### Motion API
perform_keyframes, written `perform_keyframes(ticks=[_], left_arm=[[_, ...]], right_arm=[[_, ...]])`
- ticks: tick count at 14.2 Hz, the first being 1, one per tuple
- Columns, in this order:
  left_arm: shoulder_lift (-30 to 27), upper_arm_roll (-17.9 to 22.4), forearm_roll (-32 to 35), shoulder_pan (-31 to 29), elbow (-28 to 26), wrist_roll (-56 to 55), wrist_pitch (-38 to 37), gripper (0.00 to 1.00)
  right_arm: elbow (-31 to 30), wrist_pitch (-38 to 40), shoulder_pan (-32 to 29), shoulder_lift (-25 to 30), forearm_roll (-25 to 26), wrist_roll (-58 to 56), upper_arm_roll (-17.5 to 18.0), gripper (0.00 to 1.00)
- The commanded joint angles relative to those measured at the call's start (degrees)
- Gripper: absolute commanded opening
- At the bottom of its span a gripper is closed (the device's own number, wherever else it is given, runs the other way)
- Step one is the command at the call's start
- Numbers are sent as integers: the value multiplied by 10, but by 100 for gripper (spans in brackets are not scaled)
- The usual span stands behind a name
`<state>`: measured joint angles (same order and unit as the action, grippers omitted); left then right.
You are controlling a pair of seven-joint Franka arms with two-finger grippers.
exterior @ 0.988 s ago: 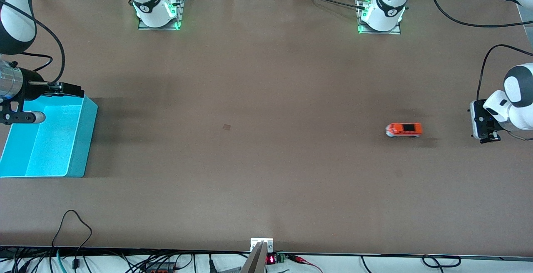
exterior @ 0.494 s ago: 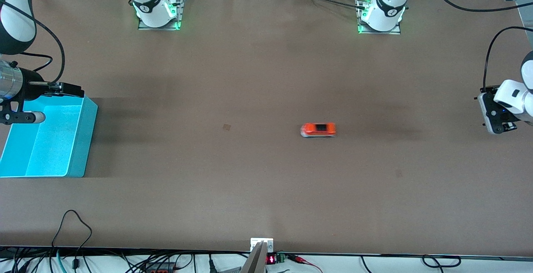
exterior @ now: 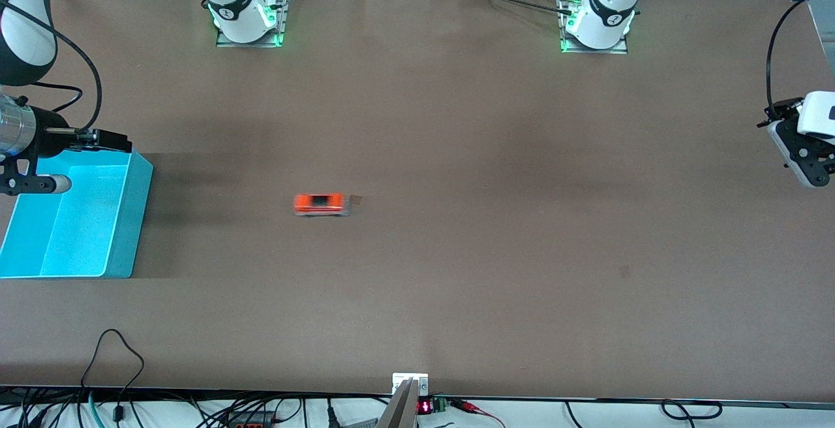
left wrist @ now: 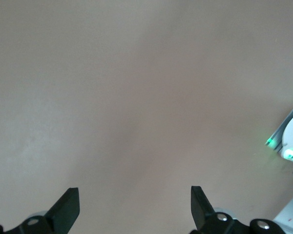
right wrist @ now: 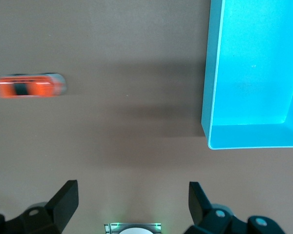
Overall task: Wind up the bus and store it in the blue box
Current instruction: 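Release the bus so it rolls toward the cyan box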
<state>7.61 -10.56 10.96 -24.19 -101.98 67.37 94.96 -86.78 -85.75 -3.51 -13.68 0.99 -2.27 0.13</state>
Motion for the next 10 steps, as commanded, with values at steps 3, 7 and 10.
perform_keyframes(ticks=[3, 7, 10], left_arm=[[-16, -50, -24, -1, 61, -143, -126, 100], [-26, -71, -30, 13, 71, -238, -133, 100], [-52, -33, -36, 84, 68, -349, -132, 100]], right_arm=[[4, 9, -3, 1, -5, 2, 2, 100], [4, 22, -3, 0, -9, 0, 2, 100], [3, 19, 12, -22, -9, -1, 3, 100]])
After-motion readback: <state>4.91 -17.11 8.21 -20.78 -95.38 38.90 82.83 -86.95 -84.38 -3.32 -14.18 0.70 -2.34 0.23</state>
